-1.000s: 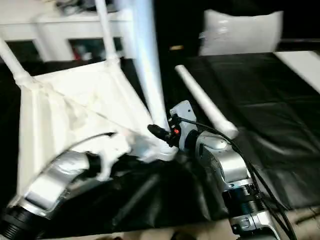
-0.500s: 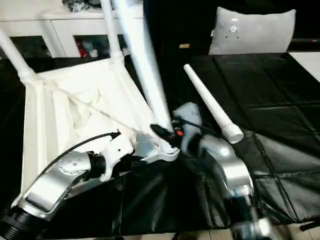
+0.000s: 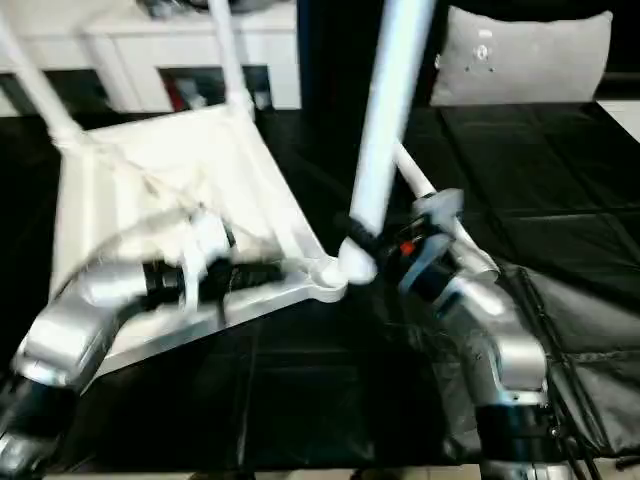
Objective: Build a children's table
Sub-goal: Insert table leg to table base
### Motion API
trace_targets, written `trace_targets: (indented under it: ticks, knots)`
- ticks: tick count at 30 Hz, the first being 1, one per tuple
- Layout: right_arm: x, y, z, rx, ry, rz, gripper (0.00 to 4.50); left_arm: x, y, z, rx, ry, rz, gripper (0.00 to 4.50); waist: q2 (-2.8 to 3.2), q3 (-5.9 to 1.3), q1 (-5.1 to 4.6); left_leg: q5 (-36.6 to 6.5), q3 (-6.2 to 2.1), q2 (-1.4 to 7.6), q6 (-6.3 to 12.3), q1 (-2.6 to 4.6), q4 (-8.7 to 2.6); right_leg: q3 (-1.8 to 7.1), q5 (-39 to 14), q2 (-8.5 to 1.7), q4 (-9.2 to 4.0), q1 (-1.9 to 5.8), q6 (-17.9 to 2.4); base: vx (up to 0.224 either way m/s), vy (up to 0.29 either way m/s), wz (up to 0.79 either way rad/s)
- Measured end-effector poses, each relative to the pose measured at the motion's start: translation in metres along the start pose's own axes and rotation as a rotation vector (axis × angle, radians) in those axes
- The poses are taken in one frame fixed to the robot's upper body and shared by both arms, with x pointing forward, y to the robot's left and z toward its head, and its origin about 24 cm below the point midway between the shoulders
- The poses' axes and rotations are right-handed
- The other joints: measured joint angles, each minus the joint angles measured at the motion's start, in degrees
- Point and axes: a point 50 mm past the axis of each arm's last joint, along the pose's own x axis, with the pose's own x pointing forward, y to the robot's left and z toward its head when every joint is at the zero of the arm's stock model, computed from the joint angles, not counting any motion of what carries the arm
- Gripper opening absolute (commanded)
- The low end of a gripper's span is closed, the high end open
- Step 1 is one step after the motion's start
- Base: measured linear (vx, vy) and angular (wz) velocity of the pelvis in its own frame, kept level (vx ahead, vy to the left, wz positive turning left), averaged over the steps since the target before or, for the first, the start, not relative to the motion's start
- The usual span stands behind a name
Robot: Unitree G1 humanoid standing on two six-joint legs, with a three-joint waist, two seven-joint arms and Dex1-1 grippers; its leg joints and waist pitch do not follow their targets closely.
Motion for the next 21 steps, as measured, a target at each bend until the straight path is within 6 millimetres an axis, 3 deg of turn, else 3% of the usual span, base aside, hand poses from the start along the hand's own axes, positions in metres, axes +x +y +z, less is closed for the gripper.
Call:
trace_targets:
  ticks: [8,13,21]
  knots:
    - [0.011,0.020,-0.005,-0.016,0.034,0.066,1.87,0.030,0.042,0.054,-0.087,-0.120,0.303,1.43,0.09,-0.03,0.64,0.02,0.02,0.05,-0.01,0.35,0.47,0.02,0.07,-0.03,-0.05,0.53,0.54,-0.013,0.001,0.00]
    - [0.014,0.024,-0.010,-0.039,0.066,0.069,1.87,0.054,0.022,0.062,-0.098,-0.150,0.183,1.43,0.12,-0.04,0.85,0.03,0.02,0.06,0.00,0.36,0.47,0.01,0.09,-0.04,-0.19,0.66,0.62,0.000,0.000,0.00]
    - [0.012,0.020,-0.008,-0.080,0.072,0.028,1.87,0.054,-0.009,0.083,-0.033,-0.226,-0.034,1.43,0.37,-0.21,0.93,0.17,-0.03,0.12,0.39,-0.35,0.50,-0.14,0.24,-0.03,-0.01,0.04,0.33,0.000,0.000,0.00]
